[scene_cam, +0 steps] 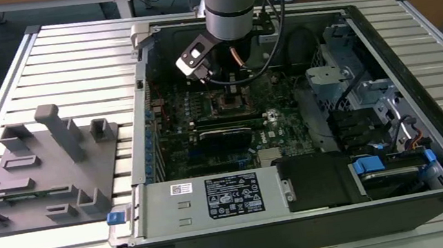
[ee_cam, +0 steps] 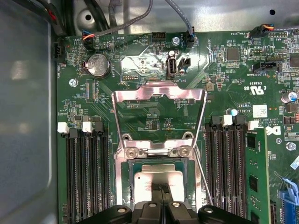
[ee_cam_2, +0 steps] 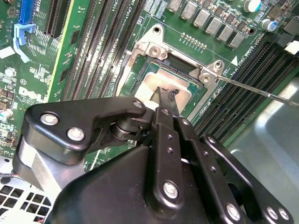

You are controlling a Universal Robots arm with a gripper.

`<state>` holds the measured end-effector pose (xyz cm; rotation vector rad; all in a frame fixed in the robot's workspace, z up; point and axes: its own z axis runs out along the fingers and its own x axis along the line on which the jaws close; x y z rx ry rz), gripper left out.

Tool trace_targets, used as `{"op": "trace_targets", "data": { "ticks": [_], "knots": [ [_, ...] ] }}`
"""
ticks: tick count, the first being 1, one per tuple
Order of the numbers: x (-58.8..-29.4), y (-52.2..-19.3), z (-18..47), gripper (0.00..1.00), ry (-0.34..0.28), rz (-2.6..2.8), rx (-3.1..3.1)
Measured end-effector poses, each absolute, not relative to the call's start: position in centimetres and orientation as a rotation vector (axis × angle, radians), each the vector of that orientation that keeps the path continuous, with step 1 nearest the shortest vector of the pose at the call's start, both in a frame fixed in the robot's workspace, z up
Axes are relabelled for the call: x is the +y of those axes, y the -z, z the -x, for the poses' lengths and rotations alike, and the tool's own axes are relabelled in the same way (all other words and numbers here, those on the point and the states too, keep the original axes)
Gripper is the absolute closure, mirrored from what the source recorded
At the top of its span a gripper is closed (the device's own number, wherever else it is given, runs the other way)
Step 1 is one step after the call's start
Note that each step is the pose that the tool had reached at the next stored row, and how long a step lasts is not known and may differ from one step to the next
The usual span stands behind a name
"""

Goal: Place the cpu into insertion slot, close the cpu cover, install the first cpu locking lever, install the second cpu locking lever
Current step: 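Place the cpu into insertion slot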

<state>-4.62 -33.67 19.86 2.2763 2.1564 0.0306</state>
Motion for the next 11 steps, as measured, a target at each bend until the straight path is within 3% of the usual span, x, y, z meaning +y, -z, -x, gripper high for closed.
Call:
{"op": "trace_targets", "data": {
  "ticks": [11],
  "knots": [
    [-33.7, -21.5, 4.6, 0.90, -0.030, -2.276, 2.156]
  ]
}}
